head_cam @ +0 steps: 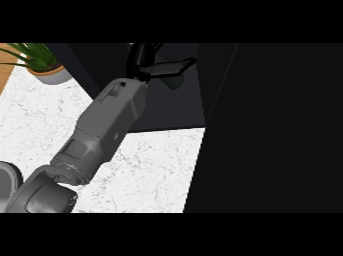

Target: Pick up the wine, place it into the cabinet and close the cabinet

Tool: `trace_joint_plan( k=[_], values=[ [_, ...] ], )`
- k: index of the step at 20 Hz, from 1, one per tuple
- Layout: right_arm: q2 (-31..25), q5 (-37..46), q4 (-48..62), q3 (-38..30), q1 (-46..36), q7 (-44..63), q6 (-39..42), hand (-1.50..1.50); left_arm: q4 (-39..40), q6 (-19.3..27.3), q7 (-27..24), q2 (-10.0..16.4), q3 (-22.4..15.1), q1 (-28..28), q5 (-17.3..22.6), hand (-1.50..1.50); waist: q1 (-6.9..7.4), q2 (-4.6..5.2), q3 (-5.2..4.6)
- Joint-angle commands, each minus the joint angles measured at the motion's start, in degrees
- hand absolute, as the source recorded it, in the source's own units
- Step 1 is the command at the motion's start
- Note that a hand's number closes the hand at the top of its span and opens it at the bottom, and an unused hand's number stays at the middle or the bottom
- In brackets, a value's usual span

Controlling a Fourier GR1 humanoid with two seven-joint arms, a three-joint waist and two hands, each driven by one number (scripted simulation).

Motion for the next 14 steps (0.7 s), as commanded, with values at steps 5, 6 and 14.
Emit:
trace_joint_plan(
  k=[5,6,14],
  values=[
    [-2.06,-1.84,-11.3,-0.54,4.24,4.9,-0.74,-1.5,-1.64,-2.73,1.76,-0.64,-1.11,0.76,1.45,-1.5,2.11,-0.84,0.04],
    [-2.71,-0.35,-12.3,-0.93,5.36,4.98,-1.65,-1.5,-2.65,-3.92,1.57,-0.64,-1.91,2.49,2.29,-1.5,2.3,-1.21,0.04],
    [-3.62,-3.85,-10.84,-4.09,4.52,4.46,-0.9,-1.5,-8.73,-9.12,2.33,-0.65,-6.66,8.25,8.18,-1.5,2.79,-1.53,0.06]
  ],
)
